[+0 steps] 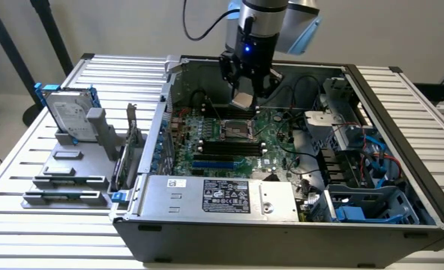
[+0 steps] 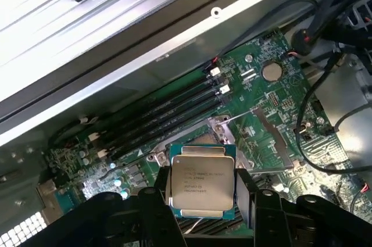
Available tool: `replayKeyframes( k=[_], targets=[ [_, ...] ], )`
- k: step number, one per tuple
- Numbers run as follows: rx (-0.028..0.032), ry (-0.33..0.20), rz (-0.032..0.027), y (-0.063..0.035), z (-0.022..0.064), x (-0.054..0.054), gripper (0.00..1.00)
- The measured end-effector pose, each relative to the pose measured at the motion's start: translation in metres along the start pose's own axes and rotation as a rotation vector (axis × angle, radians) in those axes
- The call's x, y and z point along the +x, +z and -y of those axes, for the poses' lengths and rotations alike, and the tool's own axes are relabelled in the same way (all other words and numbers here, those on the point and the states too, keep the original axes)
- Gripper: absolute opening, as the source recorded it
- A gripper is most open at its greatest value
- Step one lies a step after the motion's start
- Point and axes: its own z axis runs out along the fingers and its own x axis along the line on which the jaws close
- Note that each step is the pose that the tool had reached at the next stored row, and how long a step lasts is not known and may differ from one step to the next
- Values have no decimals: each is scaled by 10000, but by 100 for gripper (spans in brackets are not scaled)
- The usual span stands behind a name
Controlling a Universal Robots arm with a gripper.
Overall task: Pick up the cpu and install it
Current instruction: 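Place the cpu into insertion slot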
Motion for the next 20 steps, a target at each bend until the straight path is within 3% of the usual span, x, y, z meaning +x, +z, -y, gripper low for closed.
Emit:
replayKeyframes(
  k=[5,12,20],
  targets=[
    [-55,893,53,26,2,-2,54],
    [-30,1977,-26,40,3,-2,54],
    [-133,3413,52,100,7,-7,54]
  ],
)
